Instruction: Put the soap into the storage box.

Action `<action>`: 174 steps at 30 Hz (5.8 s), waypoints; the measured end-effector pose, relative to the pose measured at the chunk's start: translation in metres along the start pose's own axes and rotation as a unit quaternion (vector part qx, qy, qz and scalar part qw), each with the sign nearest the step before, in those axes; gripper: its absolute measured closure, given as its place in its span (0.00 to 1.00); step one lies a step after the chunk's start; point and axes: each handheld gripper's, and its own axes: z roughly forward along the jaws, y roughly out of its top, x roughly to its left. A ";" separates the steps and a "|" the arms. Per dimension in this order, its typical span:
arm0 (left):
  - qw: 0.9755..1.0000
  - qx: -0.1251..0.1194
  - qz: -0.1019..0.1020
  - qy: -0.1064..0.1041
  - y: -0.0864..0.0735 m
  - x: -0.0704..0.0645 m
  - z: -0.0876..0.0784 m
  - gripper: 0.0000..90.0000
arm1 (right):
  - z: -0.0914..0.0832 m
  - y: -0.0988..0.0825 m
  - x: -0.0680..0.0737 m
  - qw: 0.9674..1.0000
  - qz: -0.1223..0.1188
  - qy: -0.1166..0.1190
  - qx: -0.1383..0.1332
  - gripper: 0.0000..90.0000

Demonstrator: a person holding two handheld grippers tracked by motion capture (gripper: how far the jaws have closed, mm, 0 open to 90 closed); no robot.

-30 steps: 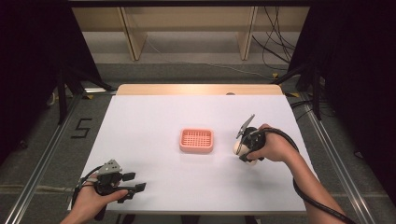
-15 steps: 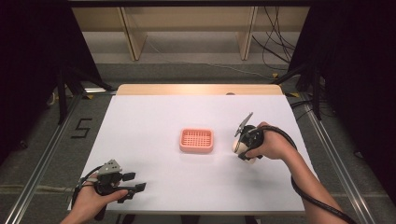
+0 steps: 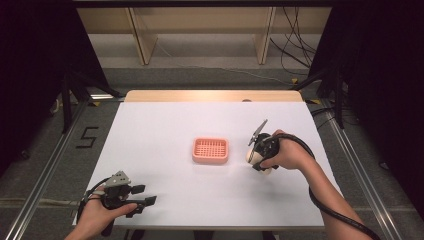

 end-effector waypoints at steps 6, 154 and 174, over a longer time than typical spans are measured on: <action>1.000 -0.006 0.000 -0.007 0.000 0.001 0.001 0.38 | -0.001 0.004 0.002 1.000 0.008 0.001 0.006 0.56; 1.000 -0.001 0.006 -0.009 0.000 0.001 0.000 0.38 | 0.004 0.071 0.010 0.999 -0.044 0.010 -0.014 0.56; 1.000 -0.004 0.003 -0.010 0.001 0.001 0.000 0.38 | 0.007 0.080 0.011 0.999 -0.046 0.012 -0.018 0.56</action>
